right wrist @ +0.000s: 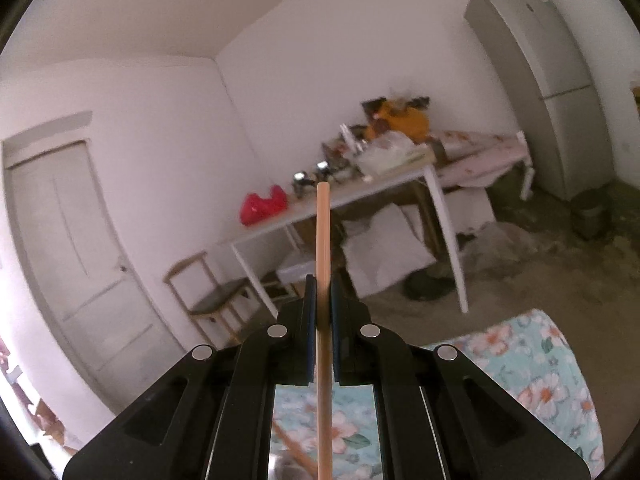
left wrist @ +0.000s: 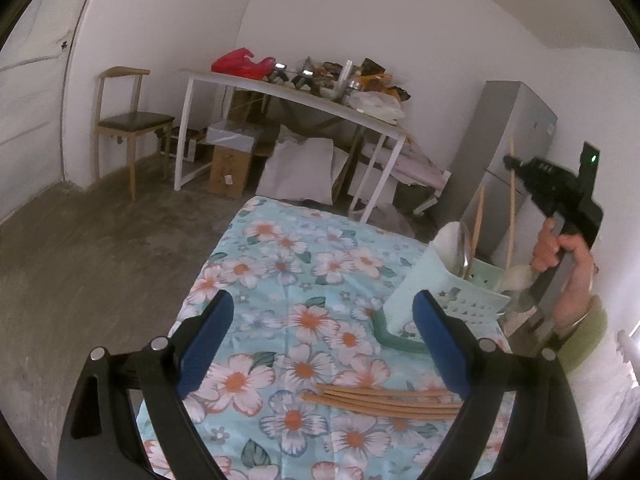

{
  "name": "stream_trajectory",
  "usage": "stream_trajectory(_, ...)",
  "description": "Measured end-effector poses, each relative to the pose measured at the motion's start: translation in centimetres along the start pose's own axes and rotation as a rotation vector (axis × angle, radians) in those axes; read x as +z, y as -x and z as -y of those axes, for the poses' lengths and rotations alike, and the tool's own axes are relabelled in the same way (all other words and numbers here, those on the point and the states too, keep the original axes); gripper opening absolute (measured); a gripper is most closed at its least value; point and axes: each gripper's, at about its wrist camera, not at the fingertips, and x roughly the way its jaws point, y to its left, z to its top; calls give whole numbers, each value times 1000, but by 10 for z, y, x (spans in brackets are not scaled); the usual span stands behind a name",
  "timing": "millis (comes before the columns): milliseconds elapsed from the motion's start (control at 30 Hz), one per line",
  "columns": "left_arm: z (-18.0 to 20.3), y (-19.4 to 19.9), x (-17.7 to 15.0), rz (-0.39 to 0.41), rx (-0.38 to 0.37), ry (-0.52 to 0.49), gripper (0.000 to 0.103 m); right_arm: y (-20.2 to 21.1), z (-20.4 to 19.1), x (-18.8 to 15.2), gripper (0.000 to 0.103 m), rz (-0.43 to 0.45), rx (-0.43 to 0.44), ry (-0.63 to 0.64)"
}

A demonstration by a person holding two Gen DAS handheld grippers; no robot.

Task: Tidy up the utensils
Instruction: 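Withdraw the left tool while the right tool carries its chopstick over the basket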

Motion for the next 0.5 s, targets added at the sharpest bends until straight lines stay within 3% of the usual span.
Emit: stream_trajectory(500, -6, 1, -1, 2, 3, 10, 89, -13, 9, -18, 6, -57, -78, 4)
